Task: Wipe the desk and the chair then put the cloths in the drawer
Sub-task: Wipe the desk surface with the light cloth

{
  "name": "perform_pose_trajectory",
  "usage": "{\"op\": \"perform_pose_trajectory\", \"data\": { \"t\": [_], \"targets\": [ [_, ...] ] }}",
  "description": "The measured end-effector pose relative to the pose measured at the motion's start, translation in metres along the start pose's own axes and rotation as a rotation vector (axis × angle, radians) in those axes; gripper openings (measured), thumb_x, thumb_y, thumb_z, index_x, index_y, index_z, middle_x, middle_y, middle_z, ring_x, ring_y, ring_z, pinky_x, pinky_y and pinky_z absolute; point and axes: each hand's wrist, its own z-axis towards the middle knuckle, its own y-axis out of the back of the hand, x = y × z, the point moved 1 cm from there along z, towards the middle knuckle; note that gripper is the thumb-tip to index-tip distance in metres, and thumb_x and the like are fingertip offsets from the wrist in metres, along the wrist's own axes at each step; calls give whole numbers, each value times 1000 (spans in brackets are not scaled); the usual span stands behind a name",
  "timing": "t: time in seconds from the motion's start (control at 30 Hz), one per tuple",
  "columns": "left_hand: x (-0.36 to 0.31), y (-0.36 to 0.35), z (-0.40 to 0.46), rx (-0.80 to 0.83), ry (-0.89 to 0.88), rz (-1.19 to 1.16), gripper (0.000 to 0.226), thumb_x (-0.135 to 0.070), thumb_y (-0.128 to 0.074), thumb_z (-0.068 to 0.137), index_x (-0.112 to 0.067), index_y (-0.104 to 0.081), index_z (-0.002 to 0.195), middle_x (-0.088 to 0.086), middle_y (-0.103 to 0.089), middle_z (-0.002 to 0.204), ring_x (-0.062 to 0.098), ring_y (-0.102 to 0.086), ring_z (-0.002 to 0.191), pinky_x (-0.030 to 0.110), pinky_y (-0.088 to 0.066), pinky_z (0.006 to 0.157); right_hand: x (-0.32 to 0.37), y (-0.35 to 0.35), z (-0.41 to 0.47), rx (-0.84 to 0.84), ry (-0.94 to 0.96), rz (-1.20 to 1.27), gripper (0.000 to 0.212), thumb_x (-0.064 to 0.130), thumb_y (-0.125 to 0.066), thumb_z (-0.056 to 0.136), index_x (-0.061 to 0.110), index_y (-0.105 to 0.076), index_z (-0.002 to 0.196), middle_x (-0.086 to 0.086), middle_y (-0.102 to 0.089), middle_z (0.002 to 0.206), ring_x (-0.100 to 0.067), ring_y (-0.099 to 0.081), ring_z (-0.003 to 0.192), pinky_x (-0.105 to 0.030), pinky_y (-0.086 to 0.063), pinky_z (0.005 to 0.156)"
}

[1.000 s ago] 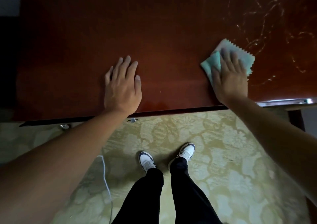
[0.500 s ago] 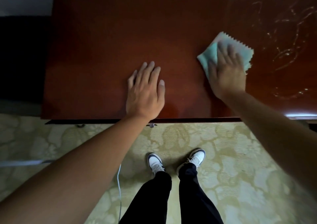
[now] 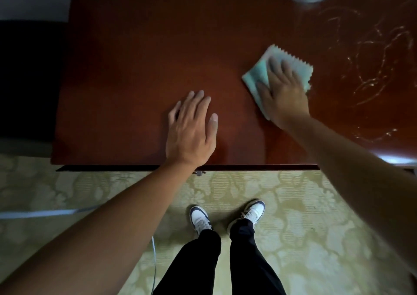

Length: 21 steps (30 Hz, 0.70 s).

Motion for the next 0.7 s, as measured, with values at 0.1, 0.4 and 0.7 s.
{"op": "perform_pose_trajectory", "data": {
  "t": [0.1, 0.4, 0.7],
  "targets": [
    [1, 0, 2, -7, 23, -34, 53, -38, -25, 101, -12, -47, 141, 5, -47, 149, 19, -33, 144, 40, -22, 117, 29, -9, 14, -16, 50, -39, 56, 40, -31, 104, 12, -28, 153, -9, -20, 162, -32, -11, 150, -48, -10, 121],
    [3, 2, 2, -28, 26, -121, 55, -47, -32, 97, -16, -49, 139, 2, -49, 147, 20, -34, 143, 41, -24, 117, 68, -36, -145, 111, 499, 17, 53, 30, -51, 96, 15, -42, 146, -6, -33, 156, -29, -24, 147, -50, -26, 117],
    [4, -3, -1, -13, -3, -12, 51, -44, -43, 92, -15, -54, 134, 3, -48, 147, 21, -33, 143, 40, -21, 116, -10, 2, 10, -76, -78, 18, 51, 32, -32, 105, 10, -31, 152, -10, -24, 160, -31, -15, 149, -45, -11, 122]
  ]
}}
